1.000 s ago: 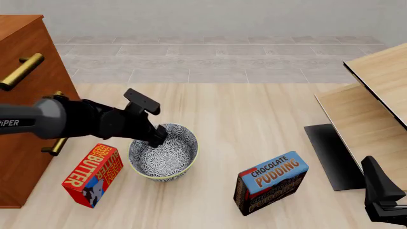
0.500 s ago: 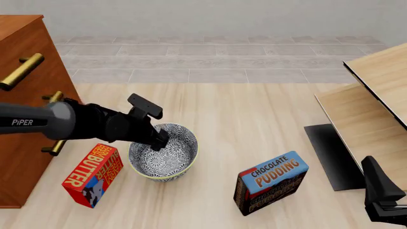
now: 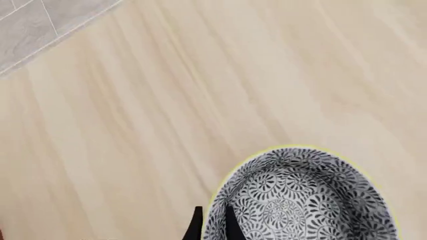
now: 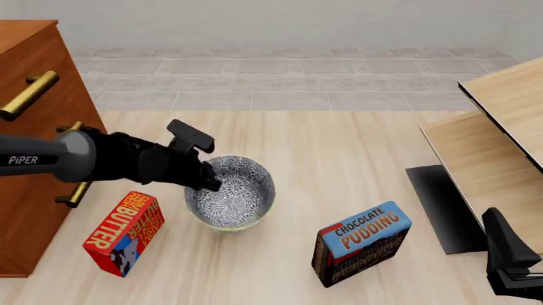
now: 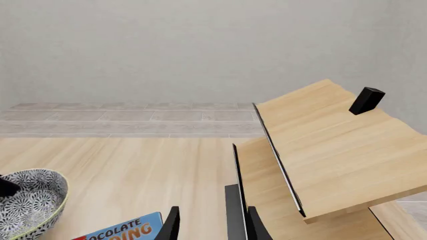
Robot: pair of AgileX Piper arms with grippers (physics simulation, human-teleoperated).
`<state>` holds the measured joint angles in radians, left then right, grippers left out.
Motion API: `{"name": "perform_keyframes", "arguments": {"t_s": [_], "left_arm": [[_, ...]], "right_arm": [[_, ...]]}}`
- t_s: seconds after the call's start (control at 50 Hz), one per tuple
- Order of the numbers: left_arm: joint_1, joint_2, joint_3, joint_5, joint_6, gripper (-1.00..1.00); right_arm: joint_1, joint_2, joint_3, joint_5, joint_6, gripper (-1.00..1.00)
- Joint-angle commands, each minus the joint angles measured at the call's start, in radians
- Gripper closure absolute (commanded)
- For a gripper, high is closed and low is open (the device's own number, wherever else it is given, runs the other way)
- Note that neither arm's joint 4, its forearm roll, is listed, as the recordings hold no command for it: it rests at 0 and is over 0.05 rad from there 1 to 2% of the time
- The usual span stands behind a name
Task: Close the top drawer of the cabinet and put the bowl on top of it.
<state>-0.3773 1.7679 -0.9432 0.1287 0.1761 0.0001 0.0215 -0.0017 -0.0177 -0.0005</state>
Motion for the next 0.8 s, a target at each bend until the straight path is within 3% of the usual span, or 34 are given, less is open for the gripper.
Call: {"name": "perform_keyframes", "arguments": {"t_s": [0.02,0.48,0.5,0.8], "left_arm": [[0.033,-0.064,-0.103,0.069,-0.062,1.0],[0.072,-0.164,-0.231,0.2,-0.149,1.0],[0.071,-0.178,-0.246,0.222,-0.188,1.0],[0.089,-0.265,-0.317,0.338,-0.201,1.0]], "right_arm": [[0.0,-0.006,0.0,0.006,0.0,-1.0],[0.0,-0.006,0.0,0.006,0.0,-1.0],[0.0,-0.006,0.0,0.006,0.0,-1.0],[0.0,-0.006,0.0,0.006,0.0,-1.0]]}}
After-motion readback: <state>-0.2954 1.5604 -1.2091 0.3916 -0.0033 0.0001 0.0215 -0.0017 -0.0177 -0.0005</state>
